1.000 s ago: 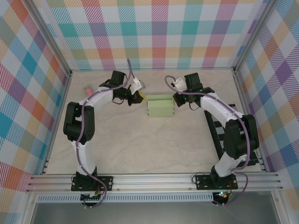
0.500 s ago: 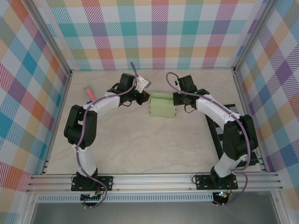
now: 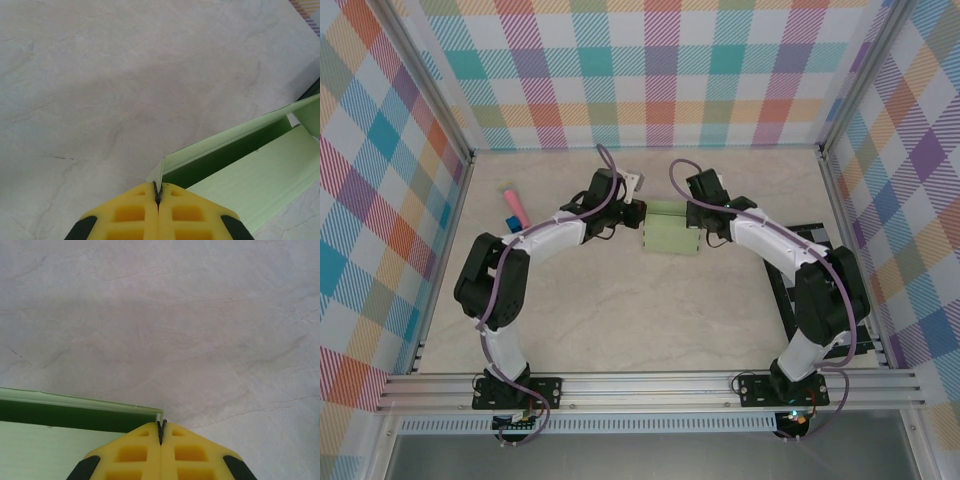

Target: Fold the paper box

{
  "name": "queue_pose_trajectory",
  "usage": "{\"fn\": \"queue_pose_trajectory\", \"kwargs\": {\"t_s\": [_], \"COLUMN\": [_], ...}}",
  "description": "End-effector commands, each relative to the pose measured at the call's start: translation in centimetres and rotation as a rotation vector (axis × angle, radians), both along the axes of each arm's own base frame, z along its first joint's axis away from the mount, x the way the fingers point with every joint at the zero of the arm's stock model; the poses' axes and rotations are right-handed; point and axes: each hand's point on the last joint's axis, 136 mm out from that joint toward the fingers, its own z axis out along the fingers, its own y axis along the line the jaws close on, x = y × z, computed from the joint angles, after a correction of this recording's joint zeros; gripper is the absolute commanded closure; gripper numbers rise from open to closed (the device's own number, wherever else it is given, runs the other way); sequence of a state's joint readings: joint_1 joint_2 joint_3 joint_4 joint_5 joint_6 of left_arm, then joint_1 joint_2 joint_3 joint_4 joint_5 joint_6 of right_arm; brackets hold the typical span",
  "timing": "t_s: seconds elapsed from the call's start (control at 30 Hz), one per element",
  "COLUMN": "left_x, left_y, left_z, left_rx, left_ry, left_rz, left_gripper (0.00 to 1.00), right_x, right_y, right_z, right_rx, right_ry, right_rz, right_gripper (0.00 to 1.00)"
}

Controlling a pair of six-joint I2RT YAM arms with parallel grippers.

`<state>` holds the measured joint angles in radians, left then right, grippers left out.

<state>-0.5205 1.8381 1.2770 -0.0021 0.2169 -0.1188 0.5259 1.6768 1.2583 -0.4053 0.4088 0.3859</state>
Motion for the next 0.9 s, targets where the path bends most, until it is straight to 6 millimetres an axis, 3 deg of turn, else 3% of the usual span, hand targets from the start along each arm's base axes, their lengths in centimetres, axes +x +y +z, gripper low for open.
{"fn": "queue_pose_trajectory", "kwargs": {"t_s": [0.0, 0.5, 0.87], "left_x": [-0.5, -2.4, -3.4], "left_y": [-1.9, -2.2, -2.8], "left_z": [4.1, 3.6, 3.3], "left_rx": [-0.138, -0.126, -0.101], "left_ry": [-0.064, -0.121, -0.225], "left_rz": [-0.002, 0.148, 0.151], "left_gripper": [1.0, 1.0, 1.0], "right_x": [-0.4, -1.4, -3.0], "right_y": [1.8, 1.9, 1.5], "right_z": [1.1, 0.5, 0.0], "right_rx": [0.072, 0.086, 0.12], "right_ry": [-0.017, -0.052, -0.103], "right_rz": [-0.005, -0.052, 0.006], "right_gripper": [1.0, 1.0, 1.0]}}
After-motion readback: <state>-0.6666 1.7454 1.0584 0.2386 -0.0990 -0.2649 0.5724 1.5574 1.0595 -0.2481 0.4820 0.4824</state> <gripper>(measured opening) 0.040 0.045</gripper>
